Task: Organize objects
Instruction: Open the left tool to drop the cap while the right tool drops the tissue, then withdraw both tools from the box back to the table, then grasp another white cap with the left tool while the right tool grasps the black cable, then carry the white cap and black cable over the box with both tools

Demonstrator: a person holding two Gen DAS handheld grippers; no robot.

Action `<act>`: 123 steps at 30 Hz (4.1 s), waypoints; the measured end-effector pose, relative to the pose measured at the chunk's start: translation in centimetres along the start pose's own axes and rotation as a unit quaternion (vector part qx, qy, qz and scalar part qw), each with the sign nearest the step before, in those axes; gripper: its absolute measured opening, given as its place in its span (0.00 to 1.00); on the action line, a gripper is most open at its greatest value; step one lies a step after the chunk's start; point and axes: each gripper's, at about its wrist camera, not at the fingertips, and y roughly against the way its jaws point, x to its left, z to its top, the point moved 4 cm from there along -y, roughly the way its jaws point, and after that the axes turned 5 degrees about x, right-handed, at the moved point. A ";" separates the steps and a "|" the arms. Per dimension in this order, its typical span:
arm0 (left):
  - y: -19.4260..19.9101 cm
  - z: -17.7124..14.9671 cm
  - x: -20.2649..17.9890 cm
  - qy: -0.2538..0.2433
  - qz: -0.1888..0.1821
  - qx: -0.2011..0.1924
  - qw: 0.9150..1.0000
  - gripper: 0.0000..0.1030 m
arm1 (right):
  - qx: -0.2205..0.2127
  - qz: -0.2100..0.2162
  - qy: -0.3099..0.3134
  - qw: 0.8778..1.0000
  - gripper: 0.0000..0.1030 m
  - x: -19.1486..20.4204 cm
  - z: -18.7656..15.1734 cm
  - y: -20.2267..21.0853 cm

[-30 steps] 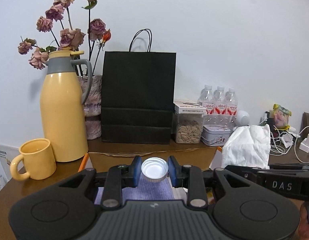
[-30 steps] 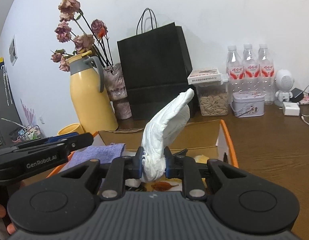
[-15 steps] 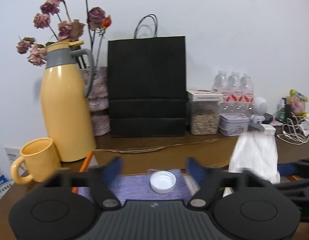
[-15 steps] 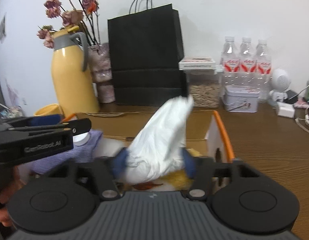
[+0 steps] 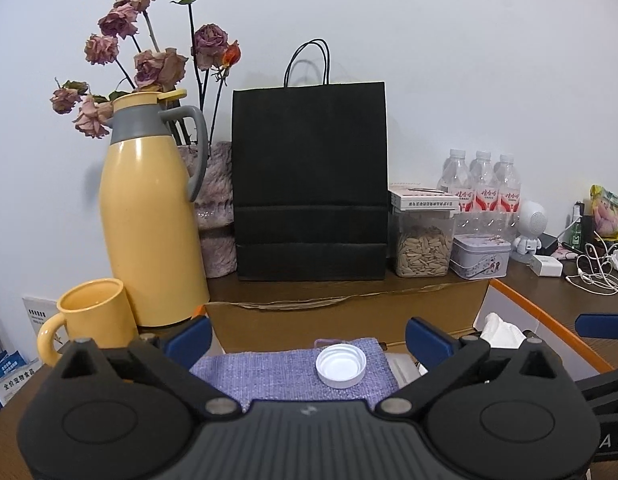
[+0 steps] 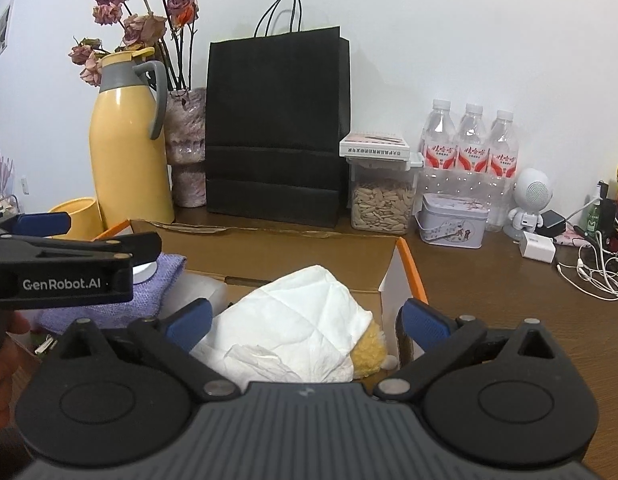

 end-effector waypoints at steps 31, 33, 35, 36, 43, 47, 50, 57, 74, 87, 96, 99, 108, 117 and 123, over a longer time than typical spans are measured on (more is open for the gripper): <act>8.3 -5.9 0.2 0.010 -0.029 -0.018 0.999 1.00 | -0.020 -0.017 0.008 1.000 1.00 -1.0 -7.7 8.5; 8.7 -6.4 0.3 0.011 -0.030 -0.015 0.999 1.00 | -0.014 -0.018 0.005 1.000 1.00 -1.2 -8.1 8.7; 9.0 -6.9 0.4 0.014 -0.029 -0.009 0.999 1.00 | -0.006 -0.020 0.003 1.000 1.00 -1.4 -8.5 8.8; 9.1 -7.1 0.5 0.015 -0.030 -0.008 0.999 1.00 | -0.003 -0.020 0.002 1.000 1.00 -1.4 -8.7 8.8; 10.1 -8.4 -0.4 -0.003 -0.041 0.004 0.999 1.00 | 0.019 -0.028 -0.002 0.999 1.00 -1.7 -9.9 9.0; 10.1 -9.0 -1.2 -0.022 -0.046 0.018 0.999 1.00 | 0.031 -0.035 -0.010 0.999 1.00 -2.0 -10.3 8.9; 9.9 -9.6 -1.8 -0.029 -0.055 0.037 0.997 1.00 | 0.040 -0.037 -0.023 0.998 1.00 -2.5 -10.5 8.8; 9.0 -10.9 -3.0 -0.041 -0.075 0.095 0.992 1.00 | 0.064 -0.047 -0.039 0.996 1.00 -3.1 -10.7 8.0; 7.7 -11.9 -4.2 -0.044 -0.107 0.149 0.982 0.48 | 0.126 -0.046 -0.048 0.990 1.00 -3.4 -11.4 6.1; 7.9 -11.2 -1.5 0.013 -0.114 0.125 0.986 0.26 | 0.135 -0.049 -0.043 0.989 1.00 -3.3 -11.5 5.9; 7.9 -11.0 1.6 0.010 -0.072 0.114 0.991 0.26 | 0.128 -0.053 -0.061 0.988 1.00 -3.6 -11.3 5.6; 7.8 -11.0 2.4 0.018 -0.068 0.114 0.991 0.26 | 0.123 -0.051 -0.074 0.988 1.00 -4.0 -10.9 5.2; 7.8 -11.2 2.9 0.025 -0.073 0.121 0.990 0.26 | 0.119 -0.033 -0.028 0.992 0.70 -2.4 -9.9 3.7; 7.6 -11.3 2.8 0.028 -0.077 0.125 0.989 0.26 | 0.105 0.001 -0.013 0.994 0.17 -1.3 -9.6 4.2; 7.7 -11.2 2.8 0.029 -0.078 0.123 0.989 0.26 | 0.082 0.015 -0.029 0.996 0.08 -1.1 -9.9 5.6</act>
